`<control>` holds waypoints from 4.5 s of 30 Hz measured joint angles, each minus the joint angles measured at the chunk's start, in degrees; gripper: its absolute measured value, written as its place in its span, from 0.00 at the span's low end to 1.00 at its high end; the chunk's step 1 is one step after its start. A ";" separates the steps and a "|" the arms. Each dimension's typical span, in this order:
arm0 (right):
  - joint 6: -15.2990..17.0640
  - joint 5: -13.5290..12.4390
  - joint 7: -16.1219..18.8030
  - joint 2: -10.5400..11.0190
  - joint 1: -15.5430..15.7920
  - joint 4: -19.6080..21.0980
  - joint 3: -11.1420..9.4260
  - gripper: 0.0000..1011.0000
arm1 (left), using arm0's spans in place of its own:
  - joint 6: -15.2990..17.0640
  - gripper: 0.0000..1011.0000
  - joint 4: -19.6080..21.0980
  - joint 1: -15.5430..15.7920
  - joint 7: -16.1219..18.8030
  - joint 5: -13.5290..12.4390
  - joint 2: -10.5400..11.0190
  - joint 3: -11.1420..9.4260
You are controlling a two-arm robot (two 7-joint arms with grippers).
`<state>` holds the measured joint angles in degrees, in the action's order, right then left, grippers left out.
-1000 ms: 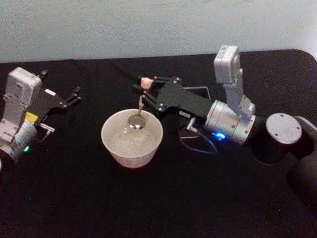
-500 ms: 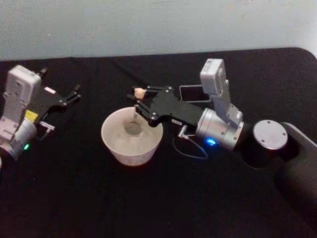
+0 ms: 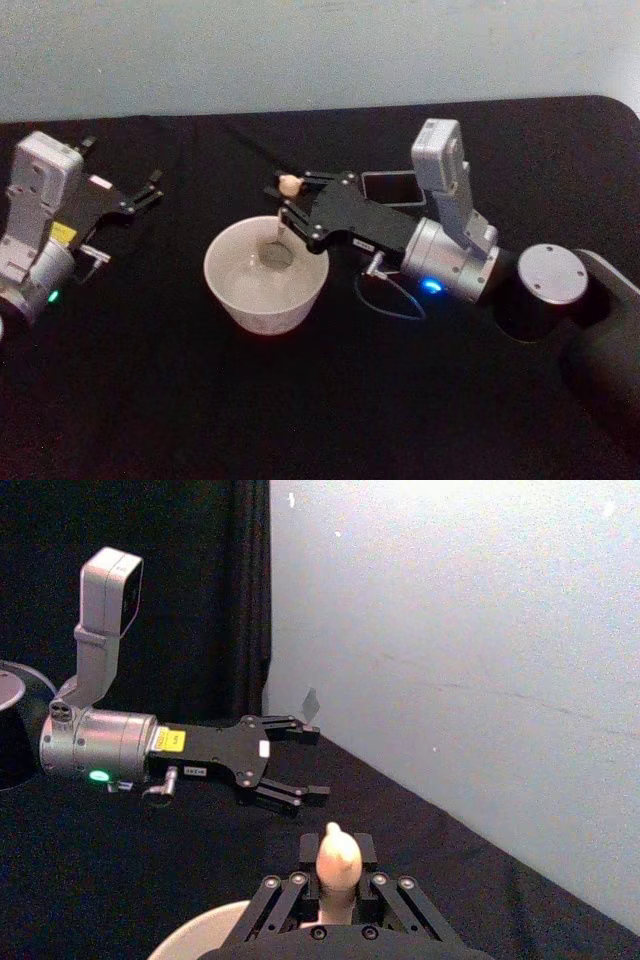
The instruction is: Pick up the stirring spoon with one hand, stir inside the cup, then place it back in its original position.
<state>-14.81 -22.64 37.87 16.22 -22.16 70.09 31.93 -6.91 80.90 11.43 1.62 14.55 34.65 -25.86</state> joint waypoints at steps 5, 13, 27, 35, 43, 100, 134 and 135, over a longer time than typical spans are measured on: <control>0.25 -0.48 0.15 0.98 0.95 1.47 -0.59 0.19 | 0.00 0.99 0.00 0.00 0.00 0.00 0.00 0.00; 0.65 -1.24 1.21 3.17 3.05 4.61 -0.89 0.19 | 0.00 0.99 0.00 0.00 0.00 0.00 0.00 0.00; 1.53 -1.62 2.05 3.49 4.56 7.79 1.06 0.19 | 0.00 0.99 0.00 0.00 0.00 0.00 0.00 0.00; 1.66 0.02 0.51 1.02 2.94 5.11 2.40 0.19 | 0.00 0.99 0.00 0.00 0.00 0.00 0.00 0.00; 1.64 0.53 -0.96 -1.03 1.17 2.34 1.96 0.19 | 0.00 0.99 0.00 0.00 0.00 0.00 0.00 0.00; 2.89 0.56 -2.29 -1.56 1.22 2.75 1.42 0.19 | 0.00 0.99 0.00 0.00 0.00 0.00 0.00 0.00; 4.14 -1.44 -0.52 2.57 5.58 8.48 0.45 0.19 | 0.00 0.99 0.00 0.00 0.00 0.00 0.00 0.00; 4.14 -1.25 -0.52 2.30 5.39 8.29 0.75 0.19 | 0.00 0.99 0.00 0.00 0.00 0.00 0.00 0.00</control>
<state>-10.67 -23.89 37.35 18.52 -16.78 78.39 32.69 -6.91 80.90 11.43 1.62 14.55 34.65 -25.86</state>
